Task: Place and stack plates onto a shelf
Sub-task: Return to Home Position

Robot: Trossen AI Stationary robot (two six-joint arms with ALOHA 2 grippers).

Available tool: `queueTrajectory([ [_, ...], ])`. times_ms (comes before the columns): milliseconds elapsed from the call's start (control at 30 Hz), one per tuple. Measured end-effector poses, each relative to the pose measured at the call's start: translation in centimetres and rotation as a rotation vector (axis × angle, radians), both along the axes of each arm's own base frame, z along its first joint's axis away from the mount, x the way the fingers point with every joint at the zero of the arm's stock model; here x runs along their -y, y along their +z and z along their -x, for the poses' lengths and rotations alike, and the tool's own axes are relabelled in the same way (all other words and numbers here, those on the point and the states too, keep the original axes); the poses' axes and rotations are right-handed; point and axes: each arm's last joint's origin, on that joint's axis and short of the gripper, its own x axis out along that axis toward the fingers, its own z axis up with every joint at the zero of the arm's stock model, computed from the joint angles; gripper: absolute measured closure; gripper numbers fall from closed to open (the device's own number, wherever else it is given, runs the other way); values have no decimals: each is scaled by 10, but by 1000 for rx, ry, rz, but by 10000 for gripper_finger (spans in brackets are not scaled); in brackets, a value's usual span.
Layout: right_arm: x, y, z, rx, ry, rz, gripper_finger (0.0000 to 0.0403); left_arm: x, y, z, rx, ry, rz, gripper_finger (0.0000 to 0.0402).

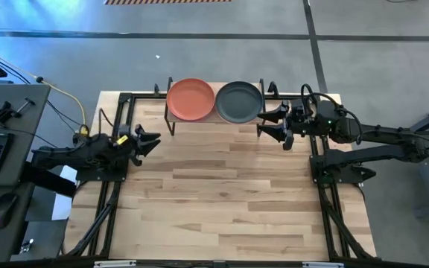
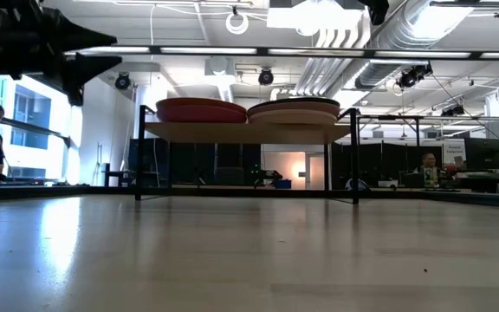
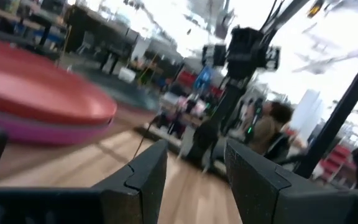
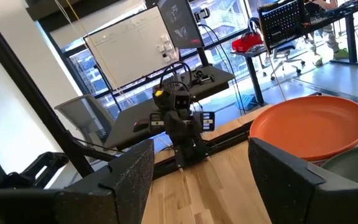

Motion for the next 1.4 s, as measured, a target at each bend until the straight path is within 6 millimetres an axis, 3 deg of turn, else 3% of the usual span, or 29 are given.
queueTrajectory([
  [333,0,-3,0,-35,0,-27,160,0,-15,-2,-163,3,-34,255],
  [700,-3,-10,6,-114,73,-40,166,0,-15,-2,-176,-2,-77,350],
  [833,-7,-15,19,-198,135,-22,219,0,-15,-2,-176,-5,-77,366],
  [1000,-12,-21,41,-290,195,54,355,0,-15,-2,-176,-5,-76,371],
  [1067,-13,-27,49,-261,221,83,390,0,-15,-2,-176,-5,-76,370],
  [1200,-16,-51,65,-158,213,47,377,0,-15,-2,-176,-5,-76,369],
  [1400,-17,-99,75,-63,196,15,398,0,-15,-2,-176,-5,-76,369],
])
